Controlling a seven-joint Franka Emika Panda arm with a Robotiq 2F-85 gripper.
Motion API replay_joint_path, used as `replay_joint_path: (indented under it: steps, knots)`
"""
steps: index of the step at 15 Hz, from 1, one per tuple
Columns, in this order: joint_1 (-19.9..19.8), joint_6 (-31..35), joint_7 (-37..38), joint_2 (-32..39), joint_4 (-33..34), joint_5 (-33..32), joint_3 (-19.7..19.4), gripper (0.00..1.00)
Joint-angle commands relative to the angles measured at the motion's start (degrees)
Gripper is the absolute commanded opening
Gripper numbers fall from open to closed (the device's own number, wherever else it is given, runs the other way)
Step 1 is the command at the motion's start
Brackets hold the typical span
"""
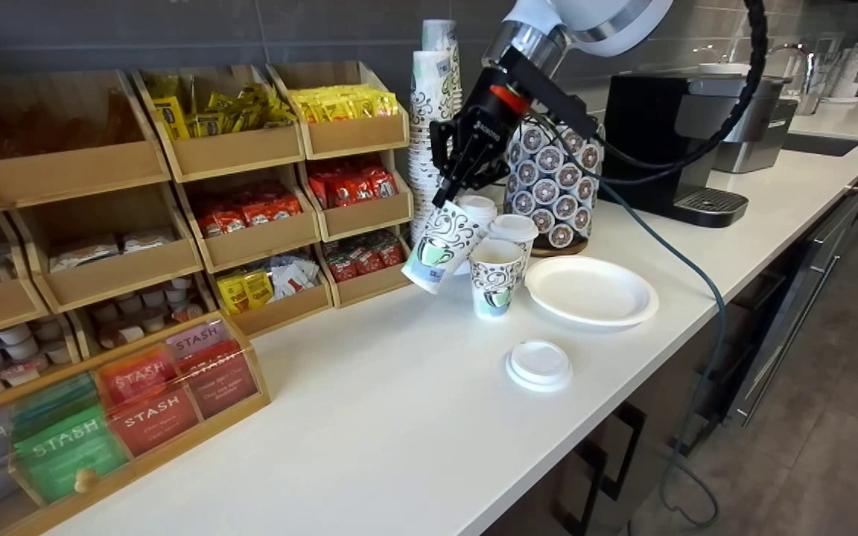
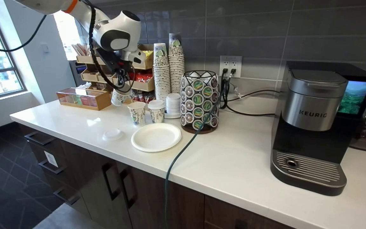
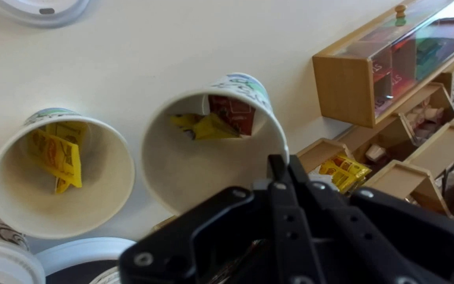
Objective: Pick up the leftmost paper cup and pour its contents into the paper cup to the immediate right, put the paper cup back on the kitchen counter
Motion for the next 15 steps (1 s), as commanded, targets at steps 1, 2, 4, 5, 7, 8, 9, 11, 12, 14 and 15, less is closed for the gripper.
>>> replay_joint_path:
  steps: [1, 2, 4, 5, 7, 8, 9, 11, 12, 14, 15]
  knots:
    - [-3.9, -4.7, -3.9, 0.8, 0.9, 9.0, 0.4, 0.01]
    - [-4.9, -6.3, -5.2, 0.9, 1.1, 12.2, 0.3, 0.01]
    - [-5.8, -9.0, -6.7, 1.1, 1.1, 16.6, -0.5, 0.01]
    - [-6.0, -9.9, -7.1, 1.3, 1.1, 18.2, -1.0, 0.01]
    - [-6.6, -12.1, -8.2, 1.5, 0.9, 21.7, -1.9, 0.01]
    - [-6.8, -13.1, -8.6, 1.7, 0.8, 23.3, -2.3, 0.01]
    - [-7.1, -14.2, -9.1, 1.9, 0.7, 25.1, -2.8, 0.01]
    - [-7.5, -15.9, -9.9, 2.2, 0.7, 28.7, -3.5, 0.01]
    - [-7.8, -16.8, -10.5, 2.4, 0.6, 30.7, -3.8, 0.01]
    - [-8.0, -18.2, -11.4, 2.6, 0.4, 34.2, -4.6, 0.01]
    - [-8.1, -19.0, -11.9, 2.8, 0.3, 35.7, -5.0, 0.01]
